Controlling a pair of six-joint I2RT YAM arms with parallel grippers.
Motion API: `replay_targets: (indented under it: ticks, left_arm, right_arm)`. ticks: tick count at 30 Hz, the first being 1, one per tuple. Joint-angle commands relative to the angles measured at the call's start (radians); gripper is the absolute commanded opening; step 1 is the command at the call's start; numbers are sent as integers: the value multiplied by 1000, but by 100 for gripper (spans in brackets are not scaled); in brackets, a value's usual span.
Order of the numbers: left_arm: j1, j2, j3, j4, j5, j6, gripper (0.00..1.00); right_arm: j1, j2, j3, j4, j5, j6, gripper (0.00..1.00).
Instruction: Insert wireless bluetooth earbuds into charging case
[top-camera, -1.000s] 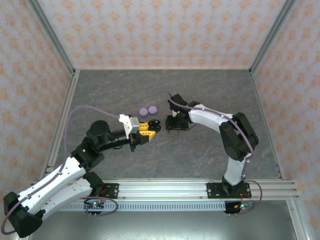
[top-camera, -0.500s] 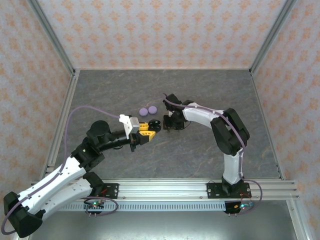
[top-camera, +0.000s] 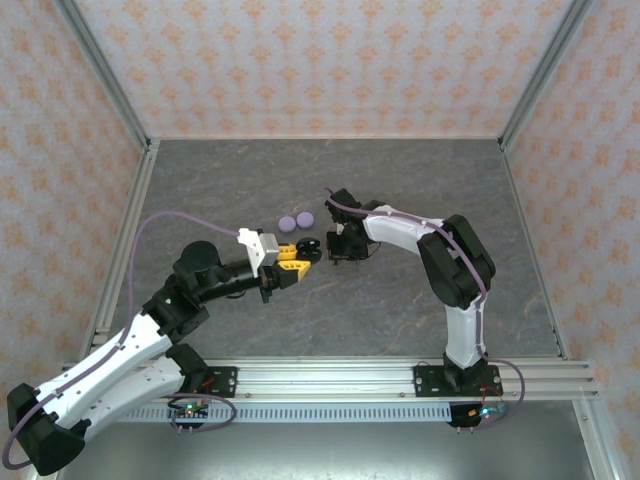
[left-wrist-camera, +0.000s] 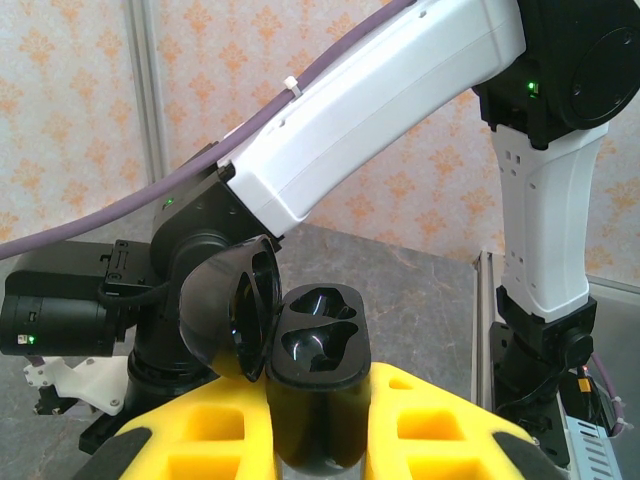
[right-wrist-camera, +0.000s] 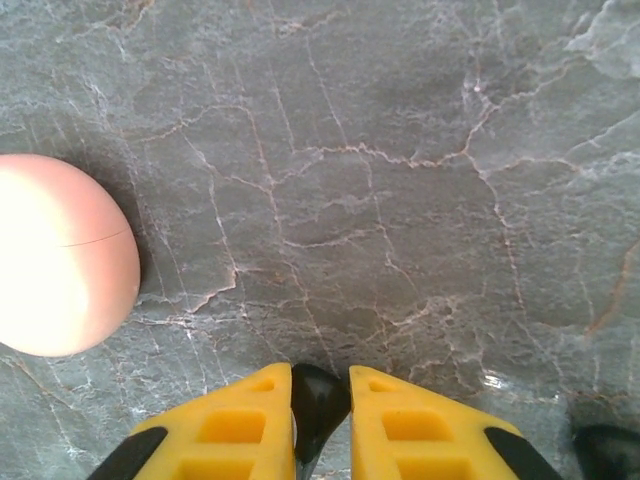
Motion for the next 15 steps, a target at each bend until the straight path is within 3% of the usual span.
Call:
replay_targets:
  ticks: [1,9,15]
  left_arm:
    - [-4,-20,-6,7,-20,4,11]
    - [-4,-20,-18,34,-27,-18,11]
    - [-4,-22,-60,108,-64,-58,9]
  right_arm:
    - [6,3,19,-33,15,-12,16]
    - [6,-188,-68,56,11,-61,16]
    - [6,-469,-205,198,-22,-138,16]
